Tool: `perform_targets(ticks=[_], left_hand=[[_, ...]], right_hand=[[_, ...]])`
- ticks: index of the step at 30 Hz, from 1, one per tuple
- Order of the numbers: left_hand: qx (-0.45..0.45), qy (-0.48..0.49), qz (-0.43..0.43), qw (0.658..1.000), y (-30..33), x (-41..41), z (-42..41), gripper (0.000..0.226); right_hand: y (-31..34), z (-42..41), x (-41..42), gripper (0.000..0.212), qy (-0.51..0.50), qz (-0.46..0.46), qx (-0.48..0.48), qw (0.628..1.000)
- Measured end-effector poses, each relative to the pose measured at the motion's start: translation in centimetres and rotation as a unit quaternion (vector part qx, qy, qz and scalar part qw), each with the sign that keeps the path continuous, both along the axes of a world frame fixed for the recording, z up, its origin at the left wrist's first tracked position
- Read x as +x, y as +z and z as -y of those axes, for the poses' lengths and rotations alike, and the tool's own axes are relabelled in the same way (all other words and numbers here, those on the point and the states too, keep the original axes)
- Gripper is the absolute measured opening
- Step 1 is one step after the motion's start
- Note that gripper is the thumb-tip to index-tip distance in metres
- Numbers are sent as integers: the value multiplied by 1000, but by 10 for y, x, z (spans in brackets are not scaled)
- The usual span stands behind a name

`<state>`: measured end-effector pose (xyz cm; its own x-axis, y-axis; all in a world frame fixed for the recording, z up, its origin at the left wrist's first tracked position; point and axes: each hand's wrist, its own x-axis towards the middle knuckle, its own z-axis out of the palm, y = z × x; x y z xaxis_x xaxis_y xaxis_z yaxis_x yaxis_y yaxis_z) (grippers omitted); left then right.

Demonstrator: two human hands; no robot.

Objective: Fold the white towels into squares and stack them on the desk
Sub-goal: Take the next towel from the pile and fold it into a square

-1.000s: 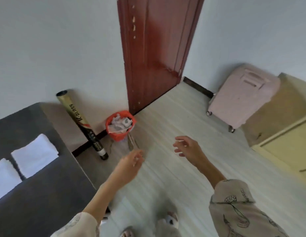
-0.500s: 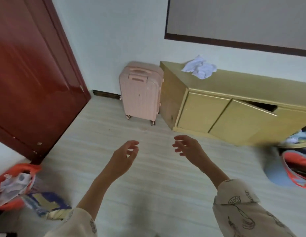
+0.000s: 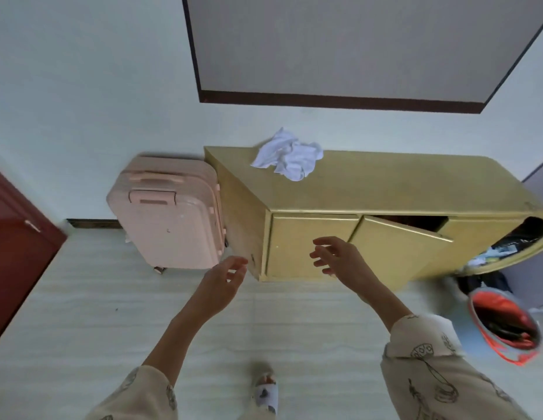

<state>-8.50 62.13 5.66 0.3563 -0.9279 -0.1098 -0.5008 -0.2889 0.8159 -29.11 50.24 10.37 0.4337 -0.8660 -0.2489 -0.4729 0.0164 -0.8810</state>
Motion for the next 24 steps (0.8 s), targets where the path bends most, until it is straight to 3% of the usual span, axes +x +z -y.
perform_targets(ticks=[10, 19, 24], left_hand=[[77, -70, -8, 995, -17, 41, 202, 26], [124, 6, -12, 992, -63, 107, 371, 24], [145, 56, 6, 988, -84, 138, 467, 24]], right_hand=[[-21, 197, 37, 18, -61, -32, 41, 997], [-74, 380, 112, 23, 0, -59, 56, 997], [-91, 481, 170, 25, 55, -132, 8, 990]])
